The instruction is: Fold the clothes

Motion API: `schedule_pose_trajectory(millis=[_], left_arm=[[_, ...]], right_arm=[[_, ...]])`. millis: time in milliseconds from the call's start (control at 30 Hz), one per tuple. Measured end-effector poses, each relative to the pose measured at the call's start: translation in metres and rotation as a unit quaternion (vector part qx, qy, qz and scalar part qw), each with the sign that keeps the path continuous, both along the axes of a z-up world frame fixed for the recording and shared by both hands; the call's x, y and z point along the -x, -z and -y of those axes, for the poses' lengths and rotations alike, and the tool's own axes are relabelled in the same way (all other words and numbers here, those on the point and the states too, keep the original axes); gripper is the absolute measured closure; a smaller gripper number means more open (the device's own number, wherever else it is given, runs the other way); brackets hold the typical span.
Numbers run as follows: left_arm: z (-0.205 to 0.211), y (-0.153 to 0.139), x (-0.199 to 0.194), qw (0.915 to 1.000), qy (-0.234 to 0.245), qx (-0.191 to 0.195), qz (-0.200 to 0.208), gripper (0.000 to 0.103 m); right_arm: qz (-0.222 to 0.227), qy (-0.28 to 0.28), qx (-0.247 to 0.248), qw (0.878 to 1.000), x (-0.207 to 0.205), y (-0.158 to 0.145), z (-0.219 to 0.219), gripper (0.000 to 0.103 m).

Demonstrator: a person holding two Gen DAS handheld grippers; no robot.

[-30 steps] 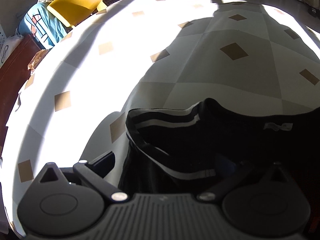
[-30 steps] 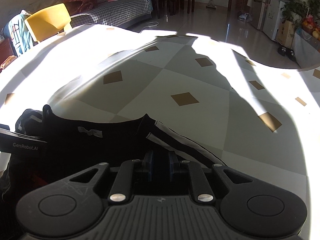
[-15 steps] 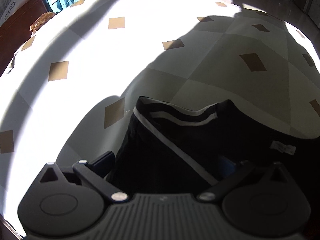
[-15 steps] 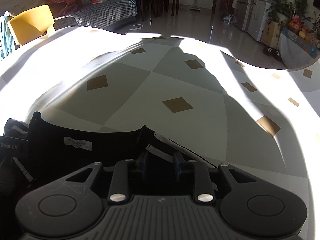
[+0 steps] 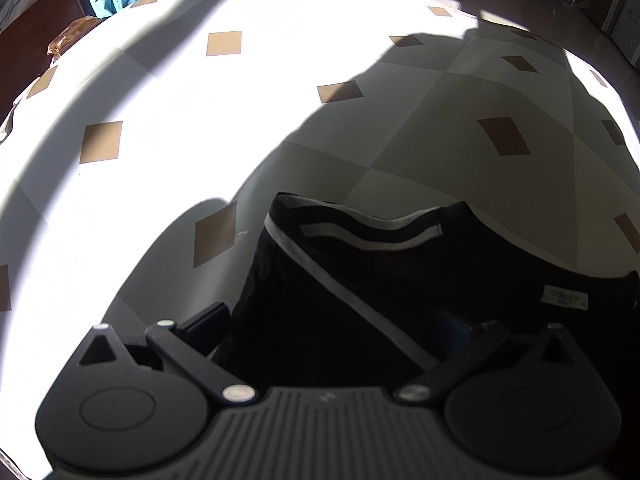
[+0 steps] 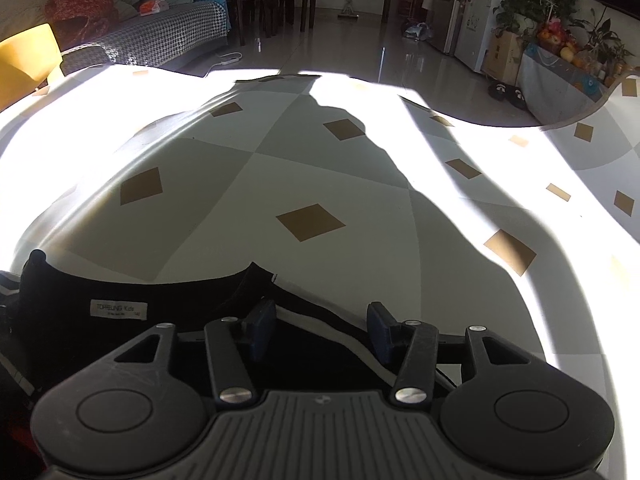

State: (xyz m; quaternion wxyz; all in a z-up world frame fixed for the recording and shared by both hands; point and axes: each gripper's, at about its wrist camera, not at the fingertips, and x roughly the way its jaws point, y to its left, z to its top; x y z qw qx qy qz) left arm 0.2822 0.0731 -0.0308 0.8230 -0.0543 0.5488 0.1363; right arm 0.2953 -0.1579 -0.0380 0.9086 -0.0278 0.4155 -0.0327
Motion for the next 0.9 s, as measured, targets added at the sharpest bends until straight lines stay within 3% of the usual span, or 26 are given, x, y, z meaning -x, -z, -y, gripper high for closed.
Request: schedule_pose_trajectory(millis=[233,400,733,900], left_arm=[[0.005,-0.007,0.000,0.9995,0.020,-0.021,-0.015,0.000],[0.006,-0.017,0.011,0.9989,0.041,-0.020,-0.010,0.000],[0.022,-0.031,0.038,0.9941,0.104,-0.032,0.003,0.000],[0.029,-0.033,0.052,0.9899,0.136,-0.039,0.006,0.000]], right_arm=[[-0.024,-0.007,-0.028,0.999,0.010,-0.013,0.003,0.056],[-0.047,-0.046,-0.053,0.996,0.027,-0.019,-0.004,0.056],[-0.090,-0.112,-0.071,0.987,0.061,-0.026,-0.021,0.056],[-0.112,-0.131,-0.052,0.984,0.080,-0.024,-0.027,0.056]])
